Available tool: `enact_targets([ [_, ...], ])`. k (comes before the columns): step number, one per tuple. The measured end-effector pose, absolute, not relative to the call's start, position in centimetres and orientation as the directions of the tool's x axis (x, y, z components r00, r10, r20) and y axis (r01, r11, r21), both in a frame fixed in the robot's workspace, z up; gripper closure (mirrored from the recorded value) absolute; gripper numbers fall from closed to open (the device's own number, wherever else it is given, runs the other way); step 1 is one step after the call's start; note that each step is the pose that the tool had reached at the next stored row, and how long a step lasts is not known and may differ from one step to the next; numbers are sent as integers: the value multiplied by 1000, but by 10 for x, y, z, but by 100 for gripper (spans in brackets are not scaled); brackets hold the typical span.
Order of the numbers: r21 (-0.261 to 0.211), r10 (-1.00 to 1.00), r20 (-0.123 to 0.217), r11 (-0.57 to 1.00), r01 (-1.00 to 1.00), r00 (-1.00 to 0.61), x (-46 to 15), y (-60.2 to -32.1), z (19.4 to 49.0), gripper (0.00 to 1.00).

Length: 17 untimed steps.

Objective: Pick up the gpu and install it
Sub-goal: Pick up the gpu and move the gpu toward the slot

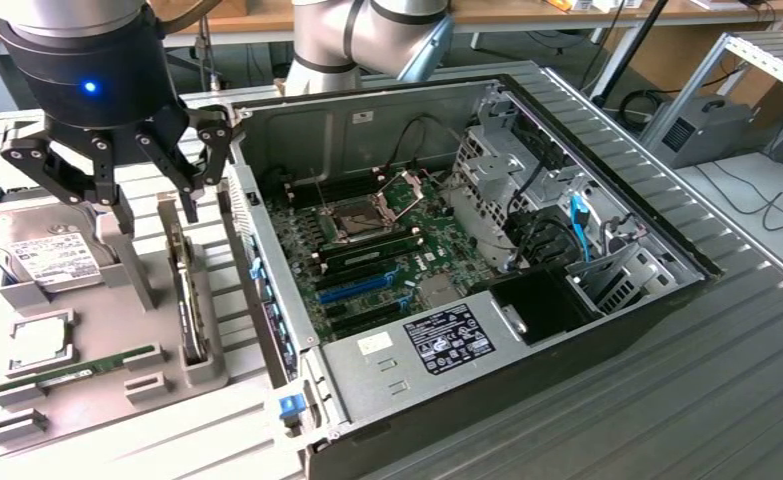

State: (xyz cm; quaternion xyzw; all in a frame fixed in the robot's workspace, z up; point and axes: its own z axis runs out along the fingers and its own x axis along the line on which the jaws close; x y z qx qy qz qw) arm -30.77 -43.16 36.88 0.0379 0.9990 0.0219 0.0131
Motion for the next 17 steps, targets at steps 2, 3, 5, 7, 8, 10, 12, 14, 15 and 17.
enact_targets([
  [2,45,76,-24,996,75,-997,-308,-432,369,46],
  [3,45,76,-24,996,75,-997,-308,-432,369,46],
  [5,45,76,-24,996,75,-997,-308,-432,369,46],
  [7,45,76,-24,996,75,-997,-308,-432,369,46],
  [8,45,76,-25,996,75,-997,-308,-432,368,46],
  [10,45,76,-25,996,75,-997,-308,-432,368,46],
  [12,45,76,-25,996,75,-997,-308,-432,367,46],
  [14,45,76,-24,996,75,-997,-308,-432,365,46],
  [15,45,76,-24,996,75,-997,-308,-432,364,46],
  [17,45,76,-24,996,75,-997,-308,-432,362,46],
])
